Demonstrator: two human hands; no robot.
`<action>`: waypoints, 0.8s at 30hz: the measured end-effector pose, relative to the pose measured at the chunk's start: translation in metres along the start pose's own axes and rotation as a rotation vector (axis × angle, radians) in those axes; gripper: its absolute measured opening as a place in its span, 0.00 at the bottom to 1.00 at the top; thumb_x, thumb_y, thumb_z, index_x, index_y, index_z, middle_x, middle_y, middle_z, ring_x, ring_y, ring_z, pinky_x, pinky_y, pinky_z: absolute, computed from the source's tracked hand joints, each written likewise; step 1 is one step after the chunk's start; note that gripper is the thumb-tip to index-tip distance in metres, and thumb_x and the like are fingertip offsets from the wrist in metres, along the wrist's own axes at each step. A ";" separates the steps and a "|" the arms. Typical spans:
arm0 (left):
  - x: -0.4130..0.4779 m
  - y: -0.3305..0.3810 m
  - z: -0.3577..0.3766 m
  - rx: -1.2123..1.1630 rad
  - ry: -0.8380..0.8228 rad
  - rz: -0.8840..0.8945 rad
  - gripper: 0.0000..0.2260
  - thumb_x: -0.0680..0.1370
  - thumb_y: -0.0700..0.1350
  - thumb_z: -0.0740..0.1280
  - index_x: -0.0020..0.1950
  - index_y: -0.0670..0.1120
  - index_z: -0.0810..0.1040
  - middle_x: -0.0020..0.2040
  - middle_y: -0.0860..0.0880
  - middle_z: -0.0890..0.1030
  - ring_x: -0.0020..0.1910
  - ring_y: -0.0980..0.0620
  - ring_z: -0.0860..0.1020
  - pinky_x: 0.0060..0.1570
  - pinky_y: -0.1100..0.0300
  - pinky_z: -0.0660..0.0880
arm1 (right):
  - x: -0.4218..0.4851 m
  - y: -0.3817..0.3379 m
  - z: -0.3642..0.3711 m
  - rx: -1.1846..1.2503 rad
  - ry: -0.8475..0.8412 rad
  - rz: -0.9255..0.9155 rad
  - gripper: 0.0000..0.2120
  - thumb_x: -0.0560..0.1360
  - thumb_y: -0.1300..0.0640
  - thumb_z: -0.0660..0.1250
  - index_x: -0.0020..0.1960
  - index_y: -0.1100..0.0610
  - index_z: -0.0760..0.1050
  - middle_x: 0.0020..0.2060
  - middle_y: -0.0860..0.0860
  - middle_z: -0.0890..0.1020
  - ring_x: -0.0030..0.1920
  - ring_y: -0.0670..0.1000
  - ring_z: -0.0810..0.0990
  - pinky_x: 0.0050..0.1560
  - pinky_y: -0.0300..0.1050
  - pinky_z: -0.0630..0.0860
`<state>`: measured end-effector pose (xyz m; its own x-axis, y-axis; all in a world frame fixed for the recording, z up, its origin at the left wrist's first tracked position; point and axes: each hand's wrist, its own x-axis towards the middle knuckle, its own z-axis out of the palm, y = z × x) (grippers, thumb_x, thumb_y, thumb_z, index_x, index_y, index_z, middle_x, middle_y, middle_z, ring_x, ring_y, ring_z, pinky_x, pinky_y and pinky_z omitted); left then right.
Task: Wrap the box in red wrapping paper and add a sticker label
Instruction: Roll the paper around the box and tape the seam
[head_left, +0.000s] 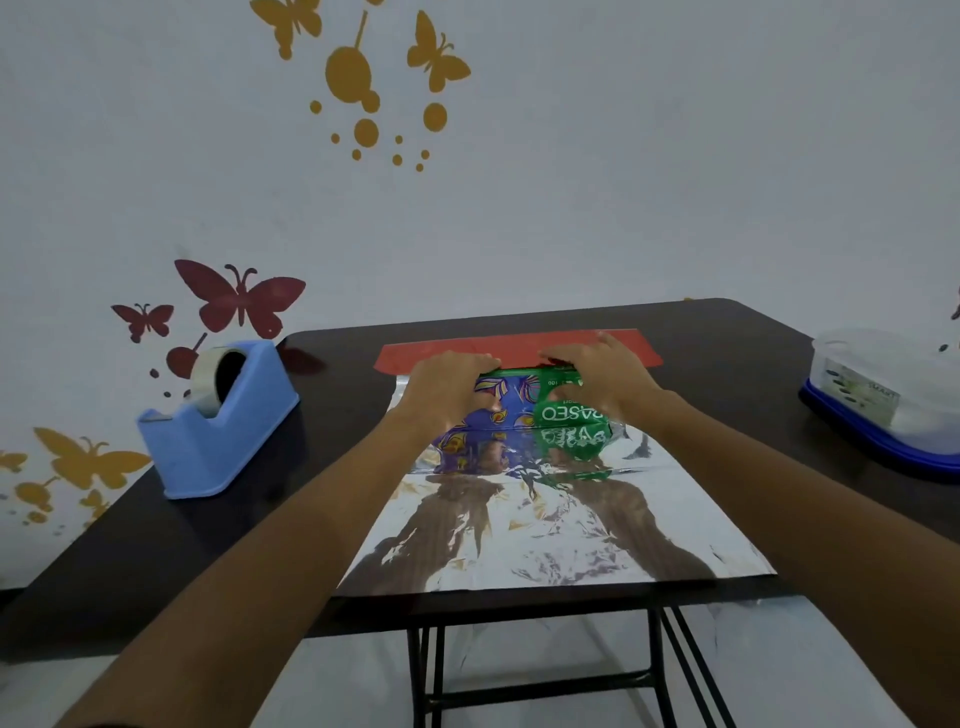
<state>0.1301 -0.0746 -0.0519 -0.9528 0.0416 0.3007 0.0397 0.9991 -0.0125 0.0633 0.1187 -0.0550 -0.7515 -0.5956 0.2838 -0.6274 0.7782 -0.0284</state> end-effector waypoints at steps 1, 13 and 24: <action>-0.001 0.000 0.000 -0.012 0.011 0.005 0.28 0.74 0.57 0.69 0.72 0.54 0.68 0.71 0.53 0.70 0.68 0.50 0.69 0.62 0.55 0.68 | -0.001 0.002 0.000 -0.008 -0.002 -0.001 0.31 0.75 0.43 0.65 0.74 0.49 0.60 0.71 0.50 0.68 0.71 0.51 0.65 0.74 0.54 0.47; -0.009 0.005 0.005 0.016 0.032 -0.031 0.28 0.76 0.57 0.65 0.74 0.52 0.64 0.73 0.52 0.67 0.70 0.48 0.68 0.67 0.53 0.64 | -0.012 0.010 0.014 -0.179 -0.011 0.086 0.33 0.76 0.36 0.51 0.76 0.52 0.55 0.75 0.48 0.58 0.75 0.47 0.56 0.74 0.55 0.42; -0.007 0.006 -0.004 0.071 0.036 -0.053 0.27 0.74 0.60 0.66 0.71 0.54 0.69 0.66 0.51 0.76 0.65 0.49 0.73 0.55 0.56 0.71 | -0.011 0.005 0.003 -0.211 -0.009 0.114 0.33 0.73 0.34 0.56 0.73 0.50 0.63 0.70 0.48 0.70 0.68 0.48 0.70 0.73 0.58 0.37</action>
<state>0.1387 -0.0686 -0.0501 -0.9415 -0.0097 0.3368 -0.0327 0.9975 -0.0626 0.0673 0.1286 -0.0614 -0.8173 -0.5027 0.2816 -0.4827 0.8642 0.1419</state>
